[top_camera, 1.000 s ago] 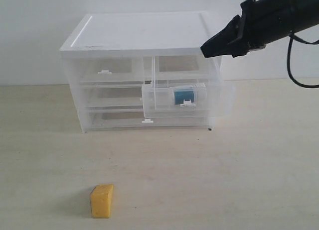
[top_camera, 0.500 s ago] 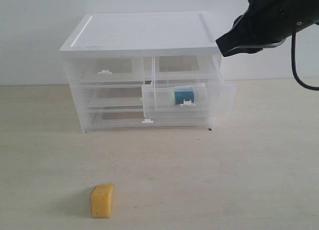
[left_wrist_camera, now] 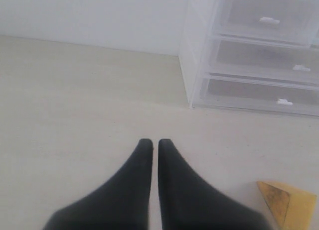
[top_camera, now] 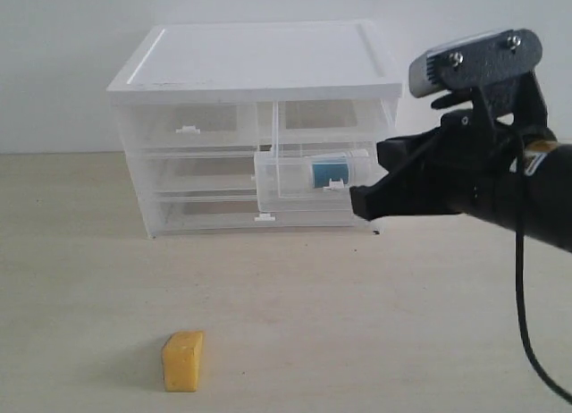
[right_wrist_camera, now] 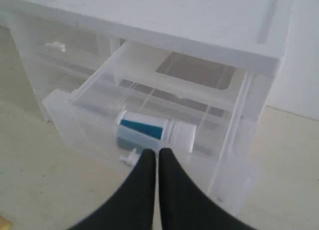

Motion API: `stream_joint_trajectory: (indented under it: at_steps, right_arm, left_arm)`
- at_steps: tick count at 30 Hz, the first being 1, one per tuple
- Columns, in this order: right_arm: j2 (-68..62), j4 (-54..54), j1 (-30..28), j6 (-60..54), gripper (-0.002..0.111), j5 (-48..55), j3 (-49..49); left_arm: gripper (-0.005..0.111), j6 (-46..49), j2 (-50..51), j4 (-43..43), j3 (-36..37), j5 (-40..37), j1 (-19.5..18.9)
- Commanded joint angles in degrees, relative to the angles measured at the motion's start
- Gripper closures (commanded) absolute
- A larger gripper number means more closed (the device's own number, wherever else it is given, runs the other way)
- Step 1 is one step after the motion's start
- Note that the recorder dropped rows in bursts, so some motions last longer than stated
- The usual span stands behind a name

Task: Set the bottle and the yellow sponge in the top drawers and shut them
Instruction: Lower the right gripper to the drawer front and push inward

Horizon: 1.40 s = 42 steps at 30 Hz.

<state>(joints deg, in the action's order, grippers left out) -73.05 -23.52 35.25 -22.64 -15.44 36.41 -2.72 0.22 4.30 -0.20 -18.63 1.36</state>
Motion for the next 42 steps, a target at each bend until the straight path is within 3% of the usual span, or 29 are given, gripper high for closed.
stream_joint_trajectory:
  at_steps: [1, 9, 26, 42]
  right_arm:
    - [0.4, -0.5, 3.4, 0.0, 0.108, -6.2, -3.9]
    - [-2.2, 0.1, 4.3, 4.1, 0.108, -7.4, -5.0]
    - [-15.6, 6.4, 4.3, 13.0, 0.108, -21.3, -4.5]
    - [-26.2, 6.6, 4.1, 8.6, 0.108, -20.1, 7.2]
  left_arm:
    - [0.102, -0.2, -0.2, 0.7, 0.2, 0.6, -0.2]
    - [0.102, -0.2, -0.2, 0.7, 0.2, 0.6, -0.2]
    - [0.102, -0.2, -0.2, 0.7, 0.2, 0.6, -0.2]
    - [0.102, -0.2, -0.2, 0.7, 0.2, 0.6, -0.2]
